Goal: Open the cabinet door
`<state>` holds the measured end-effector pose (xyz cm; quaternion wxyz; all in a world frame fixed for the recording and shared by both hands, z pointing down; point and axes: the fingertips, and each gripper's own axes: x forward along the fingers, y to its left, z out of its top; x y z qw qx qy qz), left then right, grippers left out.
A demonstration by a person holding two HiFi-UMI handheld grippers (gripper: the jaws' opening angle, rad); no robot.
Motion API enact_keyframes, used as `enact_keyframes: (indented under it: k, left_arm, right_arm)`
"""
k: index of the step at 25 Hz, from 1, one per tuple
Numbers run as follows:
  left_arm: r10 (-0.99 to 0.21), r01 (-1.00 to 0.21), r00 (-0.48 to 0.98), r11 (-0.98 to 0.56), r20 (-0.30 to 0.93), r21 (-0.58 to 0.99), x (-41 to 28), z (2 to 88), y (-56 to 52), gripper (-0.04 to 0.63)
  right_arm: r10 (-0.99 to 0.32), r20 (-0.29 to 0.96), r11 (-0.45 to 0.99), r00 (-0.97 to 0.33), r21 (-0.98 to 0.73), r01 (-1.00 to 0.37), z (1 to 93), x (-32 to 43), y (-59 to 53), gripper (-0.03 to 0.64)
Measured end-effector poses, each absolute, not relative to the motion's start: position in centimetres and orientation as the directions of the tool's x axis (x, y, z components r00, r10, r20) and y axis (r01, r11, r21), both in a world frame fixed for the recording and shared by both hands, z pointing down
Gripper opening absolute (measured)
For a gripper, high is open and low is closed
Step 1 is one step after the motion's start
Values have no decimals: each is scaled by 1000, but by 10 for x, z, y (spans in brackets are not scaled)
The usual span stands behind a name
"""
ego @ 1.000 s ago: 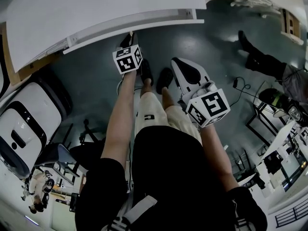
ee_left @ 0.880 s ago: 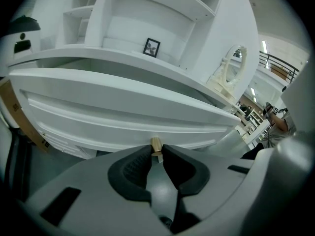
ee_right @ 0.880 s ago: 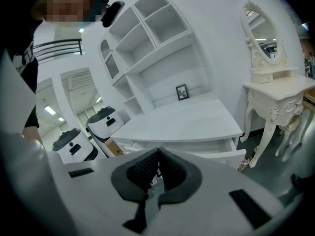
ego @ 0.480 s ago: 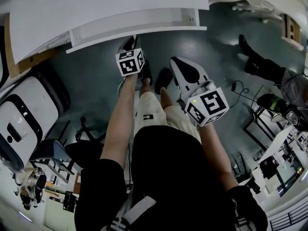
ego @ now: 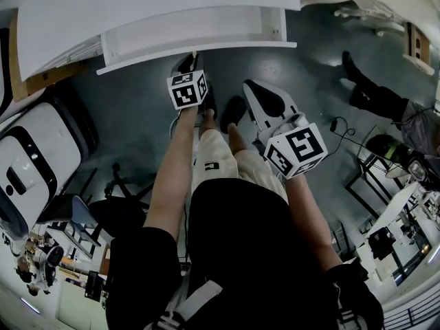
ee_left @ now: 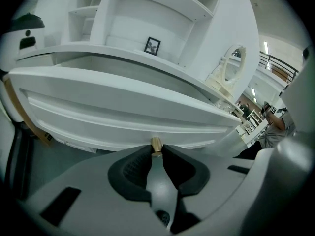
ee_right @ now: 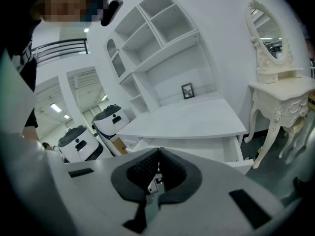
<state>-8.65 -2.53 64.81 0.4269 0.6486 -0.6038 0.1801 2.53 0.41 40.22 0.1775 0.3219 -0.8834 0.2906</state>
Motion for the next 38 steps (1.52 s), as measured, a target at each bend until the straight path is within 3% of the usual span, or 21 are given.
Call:
enact_keyframes:
  k: [38]
  left_arm:
    - [-627,-931,185,134,757,338,-59,650,87,83]
  right_arm:
    - [-429,482,681,-764,-384,-624,389,59,81,18]
